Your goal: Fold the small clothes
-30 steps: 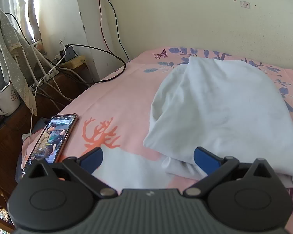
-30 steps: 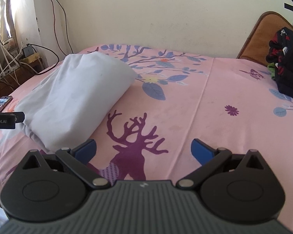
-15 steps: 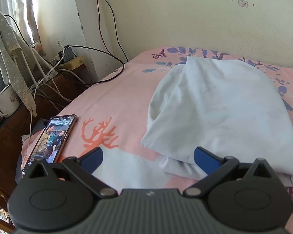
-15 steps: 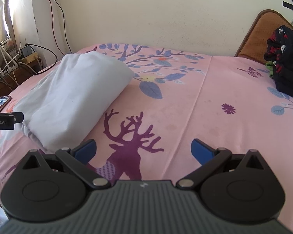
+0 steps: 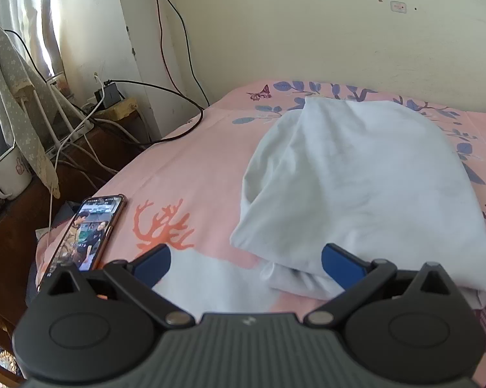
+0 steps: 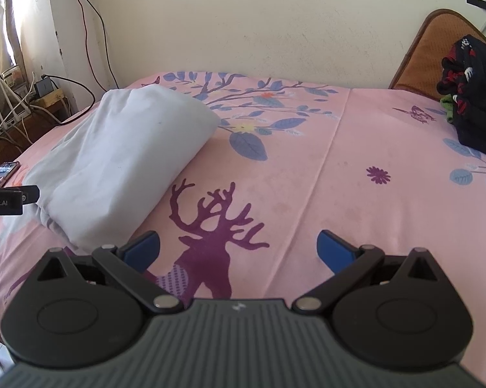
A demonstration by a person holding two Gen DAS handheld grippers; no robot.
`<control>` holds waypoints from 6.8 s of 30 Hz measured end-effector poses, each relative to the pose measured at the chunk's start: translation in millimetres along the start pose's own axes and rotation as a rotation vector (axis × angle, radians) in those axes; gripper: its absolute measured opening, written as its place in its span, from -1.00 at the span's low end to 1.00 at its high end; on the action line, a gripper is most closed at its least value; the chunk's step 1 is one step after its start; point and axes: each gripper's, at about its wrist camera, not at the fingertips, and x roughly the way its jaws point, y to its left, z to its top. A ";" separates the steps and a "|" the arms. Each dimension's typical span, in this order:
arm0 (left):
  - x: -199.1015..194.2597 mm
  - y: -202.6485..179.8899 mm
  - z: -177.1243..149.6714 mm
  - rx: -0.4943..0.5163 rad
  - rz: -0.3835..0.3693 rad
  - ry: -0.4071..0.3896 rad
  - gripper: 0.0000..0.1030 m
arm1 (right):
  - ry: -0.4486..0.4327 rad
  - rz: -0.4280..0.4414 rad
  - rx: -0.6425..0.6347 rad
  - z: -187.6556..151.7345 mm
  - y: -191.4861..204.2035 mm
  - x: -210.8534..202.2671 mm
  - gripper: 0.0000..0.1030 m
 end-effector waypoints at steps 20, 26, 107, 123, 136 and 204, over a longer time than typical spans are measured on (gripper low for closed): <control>23.7 63.3 45.8 -0.069 -0.199 0.046 0.99 | -0.031 0.318 0.313 10.9 -68.5 -22.5 1.00; 69.8 68.9 69.4 -0.052 -0.327 0.135 0.99 | 0.085 0.489 0.426 43.8 -78.4 6.4 0.88; 64.9 -56.0 39.0 -0.187 0.014 -0.033 0.99 | -0.091 0.346 0.172 74.5 -15.4 98.2 0.40; 39.1 -59.4 44.0 -0.136 0.041 -0.129 1.00 | -0.086 0.352 0.190 74.2 -16.3 95.0 0.49; 18.0 -50.6 52.5 -0.103 0.030 -0.061 1.00 | -0.100 0.367 0.191 76.0 -15.8 91.6 0.54; -7.5 -59.1 52.0 0.009 0.110 0.044 1.00 | -0.169 0.383 0.259 84.0 -35.4 74.5 0.63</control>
